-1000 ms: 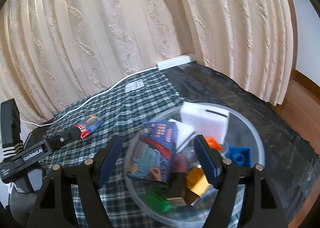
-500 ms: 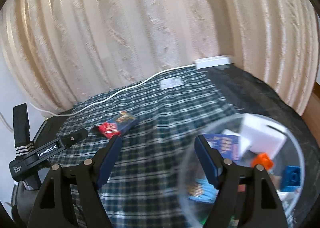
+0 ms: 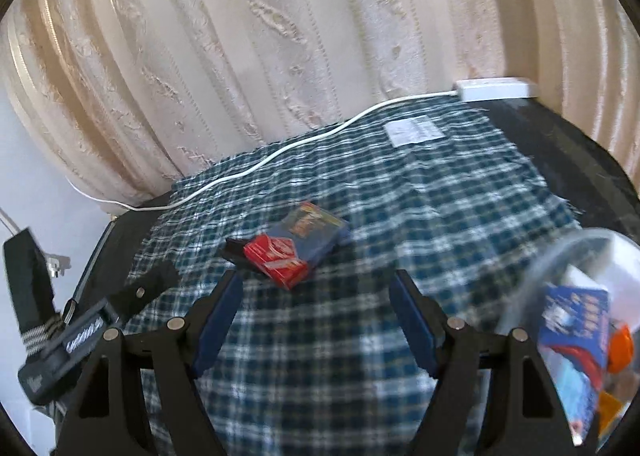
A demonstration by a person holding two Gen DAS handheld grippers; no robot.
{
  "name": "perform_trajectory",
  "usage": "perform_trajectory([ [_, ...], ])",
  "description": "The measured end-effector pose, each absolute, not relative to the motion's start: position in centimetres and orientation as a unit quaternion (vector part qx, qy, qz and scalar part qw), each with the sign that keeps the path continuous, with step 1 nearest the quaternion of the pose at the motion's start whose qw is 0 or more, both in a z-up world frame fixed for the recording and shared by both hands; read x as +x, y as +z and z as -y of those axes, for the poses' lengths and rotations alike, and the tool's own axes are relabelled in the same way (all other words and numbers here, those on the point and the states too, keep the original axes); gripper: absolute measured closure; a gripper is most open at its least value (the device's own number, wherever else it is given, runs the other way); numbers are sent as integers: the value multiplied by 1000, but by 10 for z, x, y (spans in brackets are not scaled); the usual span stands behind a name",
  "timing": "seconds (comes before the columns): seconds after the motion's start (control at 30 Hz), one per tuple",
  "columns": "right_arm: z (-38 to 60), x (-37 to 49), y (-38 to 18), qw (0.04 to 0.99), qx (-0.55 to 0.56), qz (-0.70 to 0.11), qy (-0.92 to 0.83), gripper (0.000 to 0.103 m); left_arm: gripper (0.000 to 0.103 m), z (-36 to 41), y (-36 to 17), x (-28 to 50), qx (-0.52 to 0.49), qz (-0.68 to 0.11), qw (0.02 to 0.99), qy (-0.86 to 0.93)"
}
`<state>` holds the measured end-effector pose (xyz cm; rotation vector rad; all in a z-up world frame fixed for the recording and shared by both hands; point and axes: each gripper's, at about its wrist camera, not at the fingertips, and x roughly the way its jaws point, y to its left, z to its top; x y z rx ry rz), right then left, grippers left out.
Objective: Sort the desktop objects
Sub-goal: 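Move both tools back to the red card box and black brush, then grasp the red card box with the right tool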
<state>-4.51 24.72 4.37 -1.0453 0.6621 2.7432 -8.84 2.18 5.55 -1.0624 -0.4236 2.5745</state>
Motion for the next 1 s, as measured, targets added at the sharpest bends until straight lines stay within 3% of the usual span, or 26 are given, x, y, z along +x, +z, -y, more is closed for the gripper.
perform_trajectory([
  [0.47, -248, -137, 9, 59, -397, -310, 862, 24, 15, 5, 42, -99, -390, 198, 138, 888],
  [1.0, -257, -153, -15, 117, -424, -273, 856, 24, 15, 4, 32, -102, -409, 207, 138, 878],
])
